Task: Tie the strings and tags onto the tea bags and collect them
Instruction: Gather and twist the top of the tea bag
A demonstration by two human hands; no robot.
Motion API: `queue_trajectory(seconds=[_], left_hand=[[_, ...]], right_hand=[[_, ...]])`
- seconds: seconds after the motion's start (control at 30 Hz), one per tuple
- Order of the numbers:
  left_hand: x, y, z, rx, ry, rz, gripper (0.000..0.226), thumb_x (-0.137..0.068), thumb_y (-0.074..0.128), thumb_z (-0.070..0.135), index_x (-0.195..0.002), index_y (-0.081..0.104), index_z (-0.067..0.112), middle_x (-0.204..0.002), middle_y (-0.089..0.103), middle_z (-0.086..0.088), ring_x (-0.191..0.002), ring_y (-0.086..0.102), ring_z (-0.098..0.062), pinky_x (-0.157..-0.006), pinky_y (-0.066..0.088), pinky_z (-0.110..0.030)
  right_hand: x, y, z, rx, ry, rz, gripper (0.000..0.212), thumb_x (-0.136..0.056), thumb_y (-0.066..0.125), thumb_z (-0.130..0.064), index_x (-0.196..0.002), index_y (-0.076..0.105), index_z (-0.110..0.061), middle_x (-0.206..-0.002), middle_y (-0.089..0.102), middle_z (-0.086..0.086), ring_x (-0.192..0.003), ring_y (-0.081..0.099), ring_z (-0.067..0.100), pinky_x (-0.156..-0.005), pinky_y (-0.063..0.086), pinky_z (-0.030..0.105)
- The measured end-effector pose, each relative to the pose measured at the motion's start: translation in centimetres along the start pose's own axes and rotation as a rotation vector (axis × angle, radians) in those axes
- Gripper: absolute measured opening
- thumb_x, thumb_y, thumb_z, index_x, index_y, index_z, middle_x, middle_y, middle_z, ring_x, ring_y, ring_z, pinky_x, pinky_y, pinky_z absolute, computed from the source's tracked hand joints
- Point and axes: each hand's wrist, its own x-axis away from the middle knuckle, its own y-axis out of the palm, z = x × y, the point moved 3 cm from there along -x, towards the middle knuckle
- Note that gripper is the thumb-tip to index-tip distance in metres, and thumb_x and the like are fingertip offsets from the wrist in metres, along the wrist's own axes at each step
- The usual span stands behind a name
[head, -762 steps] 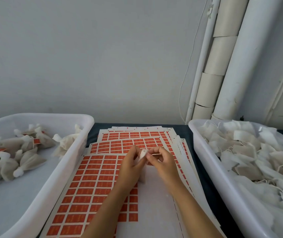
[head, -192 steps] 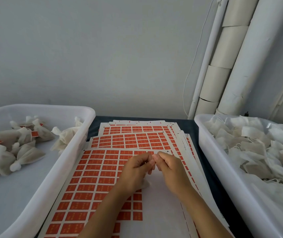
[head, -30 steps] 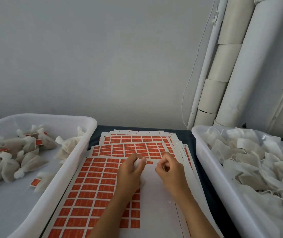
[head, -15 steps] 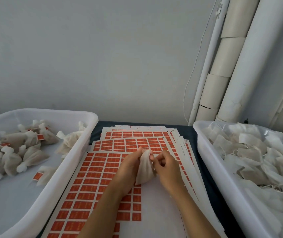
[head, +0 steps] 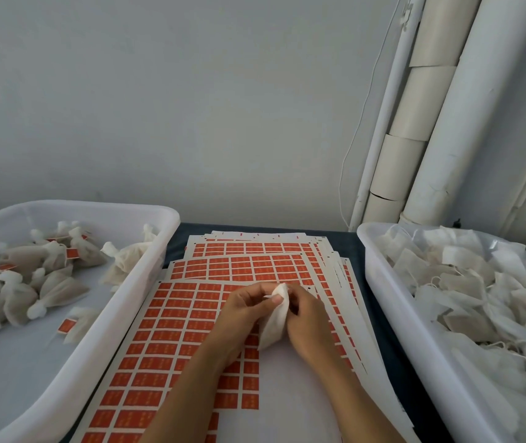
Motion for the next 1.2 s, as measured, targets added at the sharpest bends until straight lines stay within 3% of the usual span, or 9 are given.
queue_trajectory(seconds=[0.13,0.23,0.37,0.5,0.67,0.9,1.03,1.2], left_hand=[[-0.1,-0.4,0.0,0.0,0.044,0.059,0.023,-0.074,0.064,0.036,-0.089,0.072,0.021,-0.093,0.071,0.003,-0.087,0.065,-0.013,-0.072,0.051,-0.022],[-0.2,-0.7,-0.1,-0.017,0.083,0.119,0.025,-0.074,0.066,0.035,-0.091,0.071,0.019,-0.092,0.071,0.004,-0.09,0.065,-0.014,-0.073,0.051,-0.021],[-0.4,-0.9,-0.1,-0.109,0.147,0.181,0.009,-0.082,0.068,0.021,-0.089,0.071,0.017,-0.086,0.071,0.007,-0.085,0.066,-0.012,-0.07,0.053,-0.018],[-0.3,-0.9,0.0,-0.162,0.208,0.224,0.001,-0.082,0.069,0.016,-0.082,0.069,0.017,-0.077,0.067,0.003,-0.073,0.061,-0.01,-0.066,0.051,-0.014],[-0.3,-0.8,0.2,-0.285,0.264,0.277,0.005,-0.081,0.07,0.017,-0.084,0.066,0.015,-0.078,0.065,-0.005,-0.071,0.059,-0.016,-0.064,0.051,-0.017],[-0.1,-0.4,0.4,-0.388,0.307,0.355,0.014,-0.082,0.071,0.016,-0.079,0.059,0.024,-0.073,0.061,0.004,-0.065,0.056,-0.01,-0.059,0.049,-0.013],[-0.2,-0.5,0.0,-0.327,0.27,0.432,0.024,-0.079,0.073,0.013,-0.082,0.05,0.019,-0.075,0.057,0.0,-0.063,0.054,-0.009,-0.057,0.048,-0.013],[-0.2,-0.5,0.0,-0.283,0.264,0.469,0.029,-0.079,0.073,0.011,-0.086,0.047,0.019,-0.074,0.054,-0.004,-0.058,0.053,-0.007,-0.056,0.049,-0.015]], right_hand=[[0.1,-0.4,0.0,0.012,-0.063,-0.014,0.022,-0.092,0.055,-0.029,-0.111,0.061,-0.021,-0.111,0.066,-0.005,-0.091,0.063,0.01,-0.067,0.037,0.002],[0.2,-1.0,-0.3,-0.001,-0.107,-0.03,0.013,-0.091,0.056,-0.025,-0.102,0.062,-0.02,-0.101,0.066,-0.007,-0.076,0.059,0.003,-0.067,0.043,0.003],[0.4,-2.0,-0.4,-0.009,-0.133,-0.036,0.001,-0.09,0.058,-0.026,-0.09,0.057,-0.027,-0.082,0.061,-0.017,-0.066,0.06,0.002,-0.064,0.046,0.005],[0.5,-2.5,-0.2,-0.012,-0.117,-0.01,0.006,-0.089,0.059,-0.027,-0.084,0.057,-0.027,-0.073,0.06,-0.017,-0.063,0.061,0.004,-0.063,0.044,0.004],[0.7,-2.7,-0.7,-0.1,-0.13,0.032,0.009,-0.088,0.061,-0.025,-0.081,0.056,-0.03,-0.072,0.06,-0.019,-0.064,0.061,0.0,-0.061,0.045,0.004],[1.3,-2.9,-1.8,-0.153,-0.202,0.101,0.02,-0.087,0.063,-0.021,-0.076,0.052,-0.034,-0.079,0.059,-0.023,-0.074,0.063,0.004,-0.066,0.046,0.004],[1.6,-2.6,-2.4,-0.27,-0.175,0.122,0.022,-0.088,0.061,-0.019,-0.076,0.05,-0.033,-0.084,0.061,-0.02,-0.078,0.063,0.006,-0.064,0.048,0.006],[1.9,-2.4,-2.7,-0.17,-0.252,0.125,0.017,-0.086,0.065,-0.021,-0.083,0.052,-0.031,-0.087,0.055,-0.026,-0.082,0.059,-0.002,-0.067,0.046,0.003]])
